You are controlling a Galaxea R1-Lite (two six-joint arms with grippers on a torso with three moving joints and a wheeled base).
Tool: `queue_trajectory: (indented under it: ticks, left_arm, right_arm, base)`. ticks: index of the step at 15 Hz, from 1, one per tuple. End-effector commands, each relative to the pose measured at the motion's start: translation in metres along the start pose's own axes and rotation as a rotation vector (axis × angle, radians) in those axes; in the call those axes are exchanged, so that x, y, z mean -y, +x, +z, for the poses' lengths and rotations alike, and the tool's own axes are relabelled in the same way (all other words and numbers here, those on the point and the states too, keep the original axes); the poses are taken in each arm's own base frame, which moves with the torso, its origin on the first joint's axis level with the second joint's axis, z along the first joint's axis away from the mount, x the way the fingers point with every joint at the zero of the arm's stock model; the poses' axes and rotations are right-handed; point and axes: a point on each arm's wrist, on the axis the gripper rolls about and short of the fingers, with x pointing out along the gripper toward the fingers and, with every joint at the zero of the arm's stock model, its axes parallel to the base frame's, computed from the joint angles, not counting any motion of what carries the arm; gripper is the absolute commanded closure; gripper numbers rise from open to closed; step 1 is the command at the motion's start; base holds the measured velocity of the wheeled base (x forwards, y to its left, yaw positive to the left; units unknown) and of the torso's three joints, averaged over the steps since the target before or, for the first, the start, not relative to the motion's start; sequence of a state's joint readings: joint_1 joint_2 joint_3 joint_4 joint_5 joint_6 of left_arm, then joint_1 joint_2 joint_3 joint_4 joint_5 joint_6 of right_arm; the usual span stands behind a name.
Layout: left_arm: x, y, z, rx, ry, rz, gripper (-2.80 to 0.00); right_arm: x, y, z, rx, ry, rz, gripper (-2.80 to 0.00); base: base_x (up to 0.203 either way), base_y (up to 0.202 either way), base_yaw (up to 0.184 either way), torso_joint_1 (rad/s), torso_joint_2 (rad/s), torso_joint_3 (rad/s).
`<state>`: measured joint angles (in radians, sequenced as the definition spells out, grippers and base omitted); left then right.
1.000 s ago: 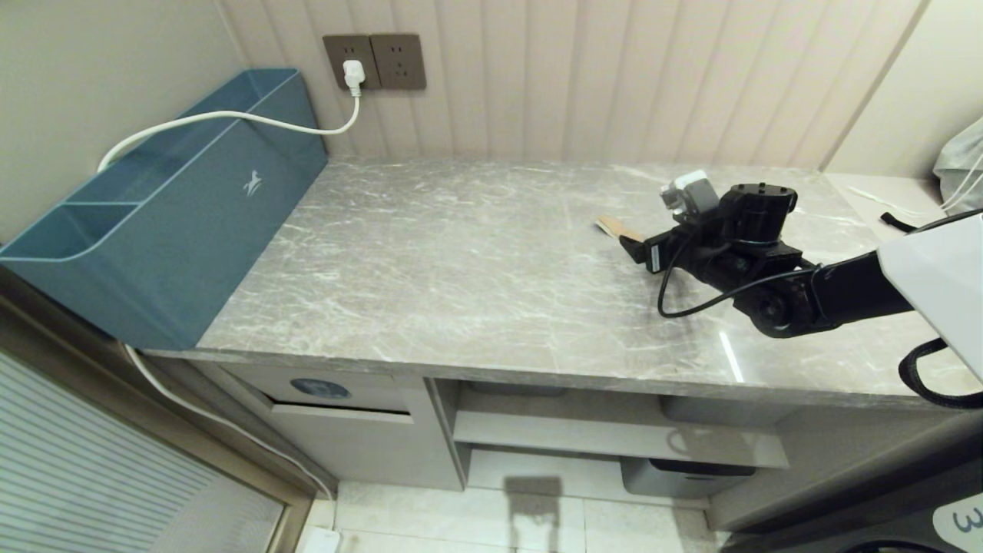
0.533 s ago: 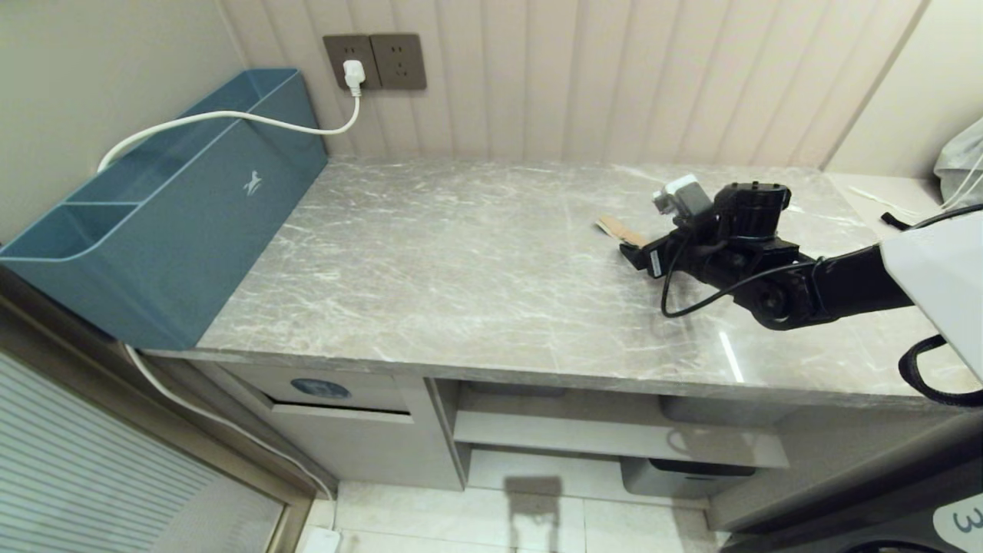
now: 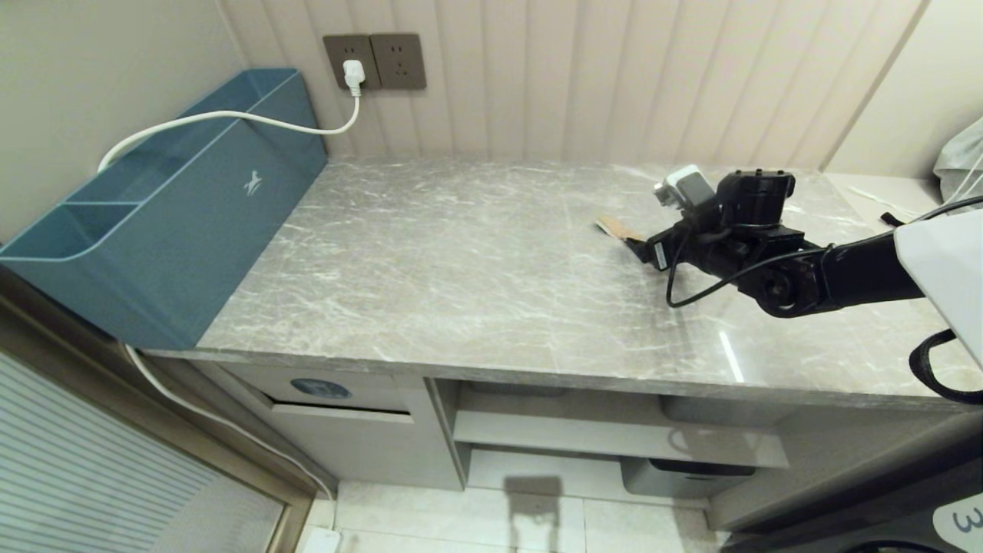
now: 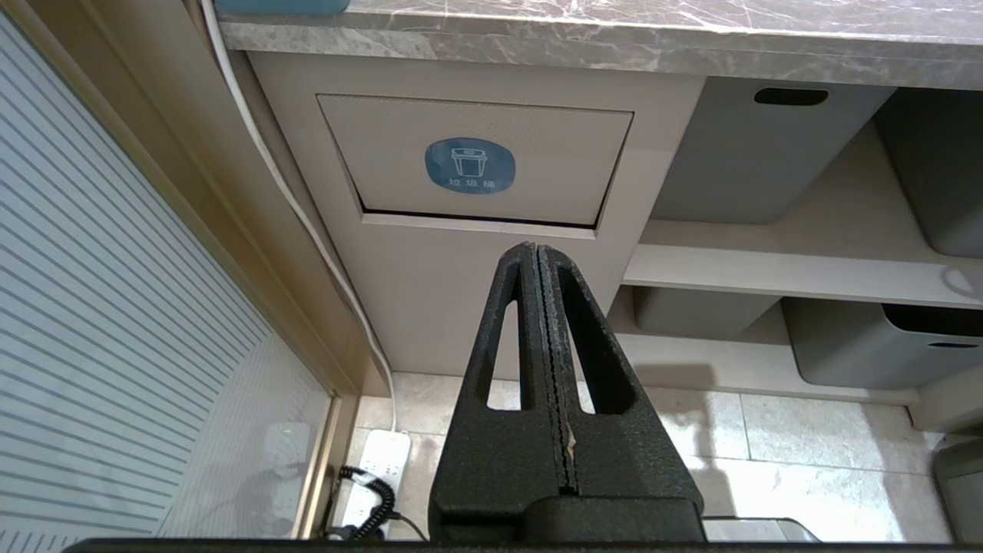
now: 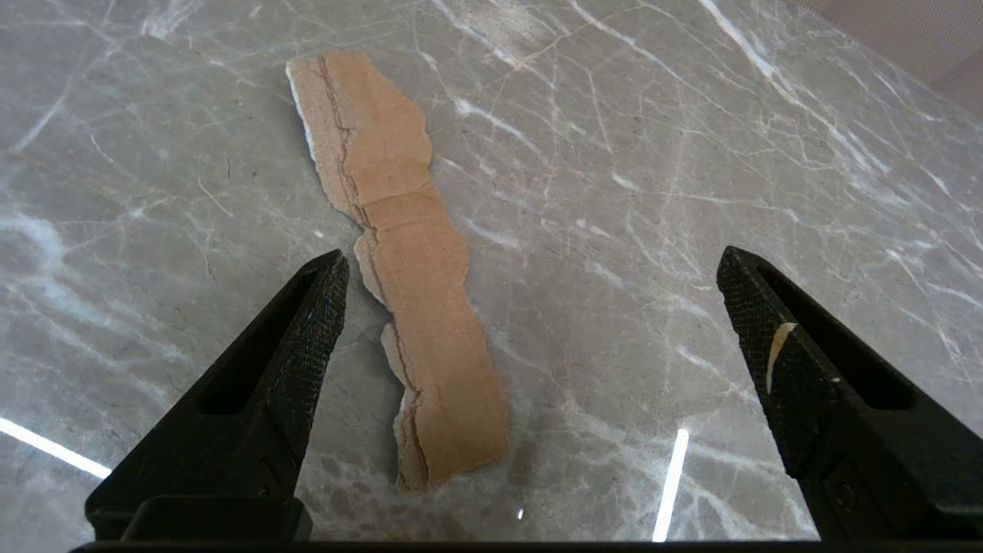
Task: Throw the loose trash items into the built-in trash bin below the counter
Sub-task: Pick up the garbage
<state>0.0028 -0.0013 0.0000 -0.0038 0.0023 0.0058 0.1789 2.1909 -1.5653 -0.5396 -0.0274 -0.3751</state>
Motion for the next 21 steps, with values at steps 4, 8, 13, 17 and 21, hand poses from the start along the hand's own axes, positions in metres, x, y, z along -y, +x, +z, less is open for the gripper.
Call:
queue_trajectory:
  ticks: [4, 8, 13, 17, 21]
  left_arm:
    - [0.000, 0.000, 0.000, -0.001, 0.000, 0.001, 0.00]
    - [0.000, 0.000, 0.000, -0.001, 0.000, 0.001, 0.00]
    - [0.000, 0.000, 0.000, -0.001, 0.000, 0.001, 0.00]
    - [0.000, 0.000, 0.000, -0.001, 0.000, 0.000, 0.00]
    - [0.000, 0.000, 0.000, -0.001, 0.000, -0.001, 0.00]
  right_arm:
    - [-0.003, -0.003, -0.008, -0.026, -0.006, 0.009, -2.80]
    - [-0.004, -0.003, -0.010, -0.038, -0.007, 0.002, -2.80]
    - [-0.005, -0.006, -0.014, -0.057, -0.004, 0.010, 0.00]
    - [-0.006, -0.008, -0.016, -0.063, -0.003, 0.013, 0.00]
    - [-0.005, -0.009, -0.014, -0.058, -0.004, 0.012, 0.00]
  base:
    - [0.000, 0.000, 0.000, 0.000, 0.00, 0.000]
    - [0.000, 0.000, 0.000, 0.000, 0.00, 0.000]
    - [0.000, 0.000, 0.000, 0.000, 0.00, 0.000]
    - [0.000, 0.000, 0.000, 0.000, 0.00, 0.000]
    - [0.000, 0.000, 0.000, 0.000, 0.00, 0.000]
